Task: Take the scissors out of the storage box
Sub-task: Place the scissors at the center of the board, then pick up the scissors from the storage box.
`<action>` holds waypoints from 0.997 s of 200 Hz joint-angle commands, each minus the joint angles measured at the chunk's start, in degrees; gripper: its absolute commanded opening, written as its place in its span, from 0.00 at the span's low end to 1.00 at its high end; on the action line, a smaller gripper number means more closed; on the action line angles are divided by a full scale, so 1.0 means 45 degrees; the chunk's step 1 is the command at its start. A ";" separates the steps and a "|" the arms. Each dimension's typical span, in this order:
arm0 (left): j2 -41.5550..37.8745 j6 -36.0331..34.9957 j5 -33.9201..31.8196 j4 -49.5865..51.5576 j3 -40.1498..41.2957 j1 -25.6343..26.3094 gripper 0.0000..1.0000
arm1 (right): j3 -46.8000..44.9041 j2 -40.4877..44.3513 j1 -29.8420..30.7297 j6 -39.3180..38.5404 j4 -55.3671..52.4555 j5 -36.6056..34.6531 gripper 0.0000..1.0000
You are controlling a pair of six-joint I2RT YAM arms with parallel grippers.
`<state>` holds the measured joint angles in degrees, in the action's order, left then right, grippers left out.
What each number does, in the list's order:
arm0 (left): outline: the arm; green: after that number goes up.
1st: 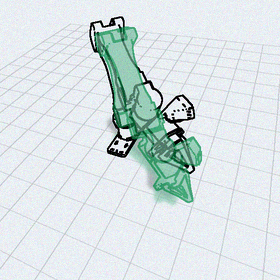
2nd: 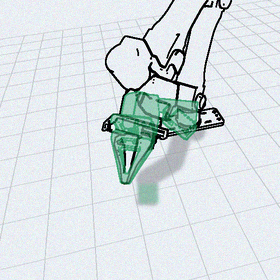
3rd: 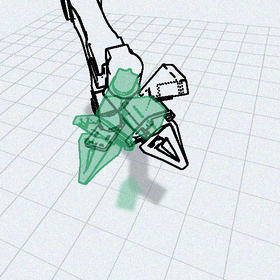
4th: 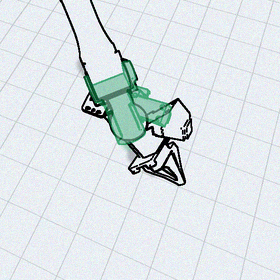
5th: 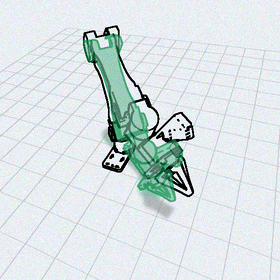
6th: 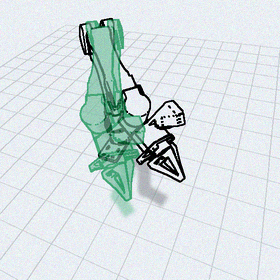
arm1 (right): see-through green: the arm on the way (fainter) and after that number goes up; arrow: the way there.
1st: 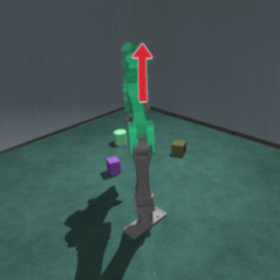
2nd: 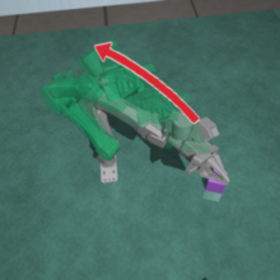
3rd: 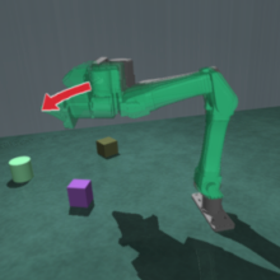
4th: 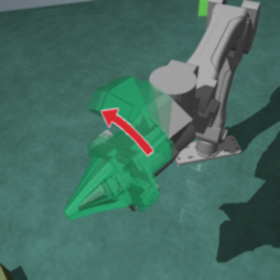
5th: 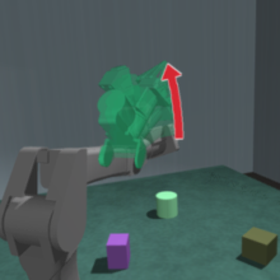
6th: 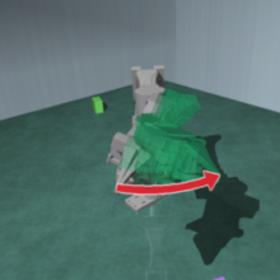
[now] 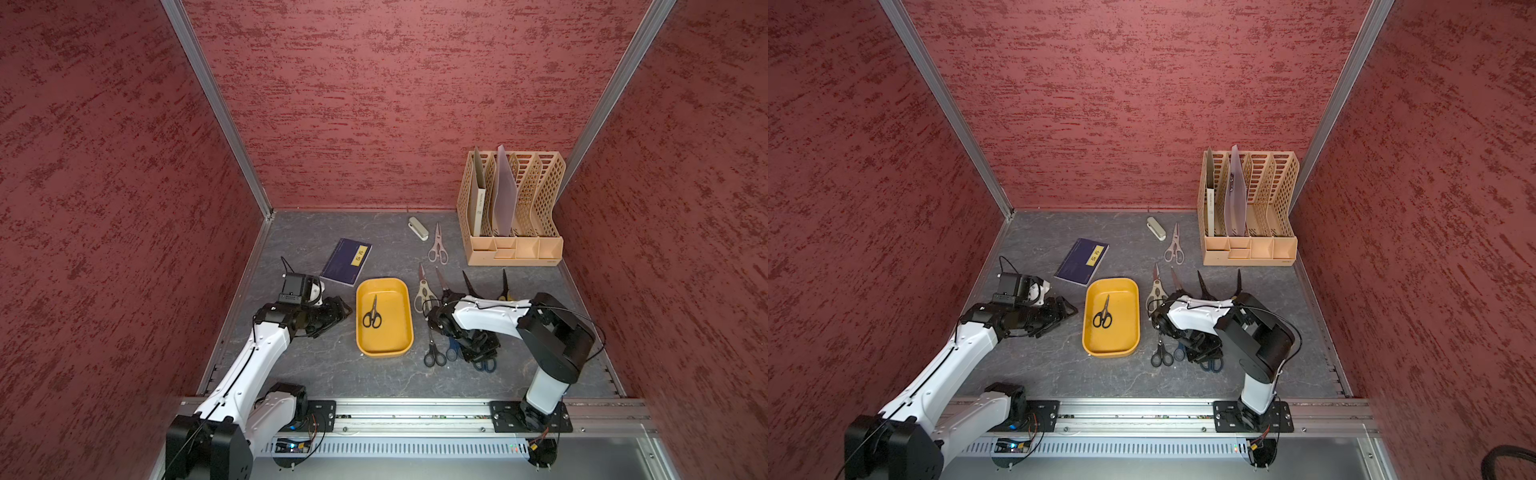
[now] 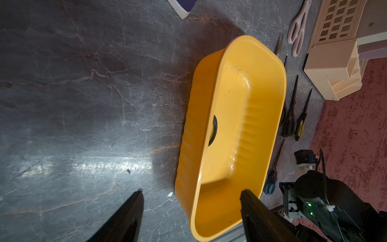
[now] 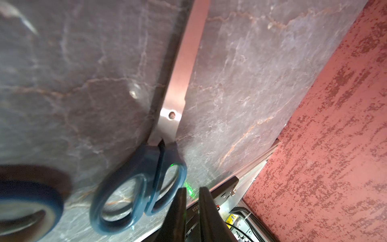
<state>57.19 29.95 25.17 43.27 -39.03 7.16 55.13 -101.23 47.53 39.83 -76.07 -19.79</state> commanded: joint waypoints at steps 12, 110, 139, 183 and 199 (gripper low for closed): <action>-0.0121 -0.0152 -0.0110 0.0056 -0.0035 0.0084 0.76 | 0.1256 0.1029 -0.0040 0.0660 -0.0505 -0.0273 0.17; 0.0129 -0.0045 -0.0222 -0.0194 -0.0049 0.0080 0.77 | 0.6240 0.0829 0.1418 0.2084 0.4415 0.3716 0.30; 0.0084 0.0336 -0.0240 -0.0354 0.0144 0.0054 0.76 | 0.7561 -0.0678 0.2076 0.1863 0.4733 0.3960 0.31; -0.0339 0.0649 -0.0280 -0.0338 0.0396 0.0050 0.77 | 0.8859 -0.2560 0.2670 0.1675 0.4974 0.4287 0.31; -0.0410 0.0581 -0.0301 -0.0177 0.0391 0.0049 0.77 | 0.9078 -0.3045 0.2699 0.1633 0.5036 0.4334 0.31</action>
<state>56.66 32.34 24.47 42.44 -37.60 7.20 93.71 -112.75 59.13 47.57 -54.52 -1.43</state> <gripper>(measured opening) 0.768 0.308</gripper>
